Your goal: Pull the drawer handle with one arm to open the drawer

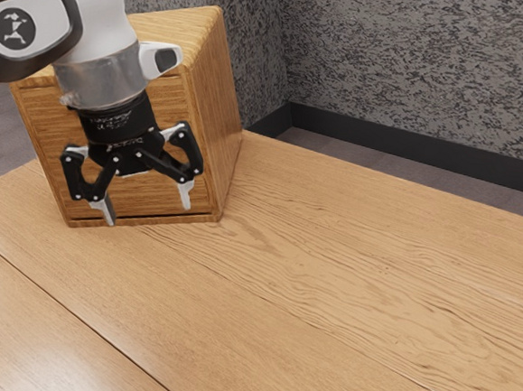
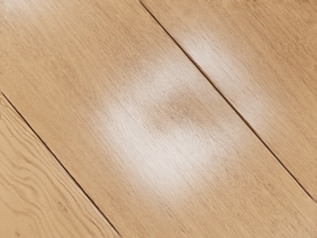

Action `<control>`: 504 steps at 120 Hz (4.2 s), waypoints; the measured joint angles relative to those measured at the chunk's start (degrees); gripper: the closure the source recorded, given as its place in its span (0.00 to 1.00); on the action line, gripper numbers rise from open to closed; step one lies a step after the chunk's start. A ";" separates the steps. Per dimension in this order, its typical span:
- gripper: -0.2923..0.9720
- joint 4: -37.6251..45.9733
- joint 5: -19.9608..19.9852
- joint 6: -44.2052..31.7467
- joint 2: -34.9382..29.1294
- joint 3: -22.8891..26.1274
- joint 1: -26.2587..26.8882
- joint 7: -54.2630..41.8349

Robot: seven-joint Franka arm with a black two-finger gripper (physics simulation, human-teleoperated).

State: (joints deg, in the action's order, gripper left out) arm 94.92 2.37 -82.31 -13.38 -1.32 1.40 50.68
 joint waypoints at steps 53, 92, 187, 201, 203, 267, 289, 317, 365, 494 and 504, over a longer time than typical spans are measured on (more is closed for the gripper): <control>0.23 -4.25 -0.17 -3.56 0.32 0.23 -20.65 19.61; 0.23 -10.09 0.08 -9.77 6.42 0.15 -27.63 29.17; 0.23 -18.38 -4.12 -16.99 17.90 2.79 -32.37 44.82; 0.23 -23.75 -4.66 -17.22 22.34 2.98 -31.45 45.75; 0.23 -24.46 -4.71 -17.25 23.03 3.03 -31.26 45.86; 0.32 -26.36 -4.94 -19.10 26.78 2.96 -30.16 47.95; 0.42 -26.01 -4.73 -19.22 26.80 2.69 -30.22 48.30; 0.49 -26.24 -4.56 -19.39 27.90 2.63 -30.25 48.62; 0.61 -20.89 -4.44 -19.72 23.76 2.58 -30.12 49.20; 0.66 0.38 -3.59 -23.12 6.36 2.53 -30.12 51.01; 0.66 1.41 -3.59 -23.24 5.50 2.53 -30.10 51.21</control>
State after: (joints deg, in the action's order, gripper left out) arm 96.33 -1.22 -105.55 -7.88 1.21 -28.70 101.89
